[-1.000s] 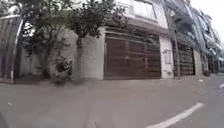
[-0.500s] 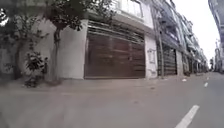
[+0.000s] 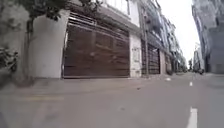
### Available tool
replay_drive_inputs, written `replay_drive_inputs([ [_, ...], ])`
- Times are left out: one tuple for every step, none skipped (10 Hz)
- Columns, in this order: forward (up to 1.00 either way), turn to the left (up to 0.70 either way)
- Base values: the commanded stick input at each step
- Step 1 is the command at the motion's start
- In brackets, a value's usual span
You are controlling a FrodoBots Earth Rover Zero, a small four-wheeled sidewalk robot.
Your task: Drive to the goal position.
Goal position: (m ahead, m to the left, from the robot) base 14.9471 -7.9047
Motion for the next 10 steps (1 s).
replay_drive_inputs([
  [1.00, -0.40],
  [1.00, -0.40],
  [1.00, -0.40],
  [1.00, -0.40],
  [1.00, -0.40],
  [1.00, -0.40],
  [1.00, -0.40],
  [1.00, -0.40],
  [1.00, -0.40],
  [1.00, -0.40],
])
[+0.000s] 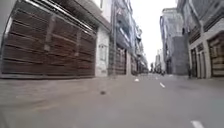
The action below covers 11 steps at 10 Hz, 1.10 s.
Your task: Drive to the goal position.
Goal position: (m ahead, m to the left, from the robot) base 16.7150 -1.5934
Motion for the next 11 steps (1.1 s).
replay_drive_inputs([
  [1.00, -0.40],
  [1.00, -0.40],
  [1.00, -0.40],
  [1.00, -0.20],
  [1.00, 0.00],
  [1.00, 0.00],
  [1.00, 0.00],
  [1.00, 0.00],
  [1.00, 0.00],
  [1.00, 0.00],
  [1.00, 0.00],
])
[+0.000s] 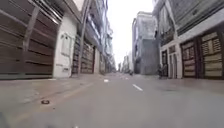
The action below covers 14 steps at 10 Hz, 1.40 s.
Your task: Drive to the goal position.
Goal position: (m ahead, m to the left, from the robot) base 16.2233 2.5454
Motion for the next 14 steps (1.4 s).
replay_drive_inputs([
  [1.00, 0.00],
  [1.00, 0.00],
  [1.00, 0.00],
  [1.00, 0.00],
  [1.00, 0.00],
  [1.00, -0.20],
  [1.00, -0.40],
  [1.00, -0.40],
  [1.00, -0.40],
  [1.00, -0.40],
  [1.00, -0.40],
  [1.00, -0.40],
  [1.00, -0.40],
  [1.00, 0.00],
])
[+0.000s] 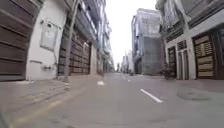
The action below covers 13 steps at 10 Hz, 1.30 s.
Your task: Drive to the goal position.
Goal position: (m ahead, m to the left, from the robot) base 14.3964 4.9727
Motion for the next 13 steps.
replay_drive_inputs([
  [1.00, 0.00],
  [1.00, 0.00],
  [1.00, 0.00],
  [1.00, 0.00],
  [1.00, 0.00],
  [1.00, 0.00],
  [1.00, 0.00],
  [1.00, 0.00],
  [1.00, 0.00],
  [1.00, 0.00],
  [1.00, 0.00],
  [1.00, 0.00],
  [1.00, 0.00],
])
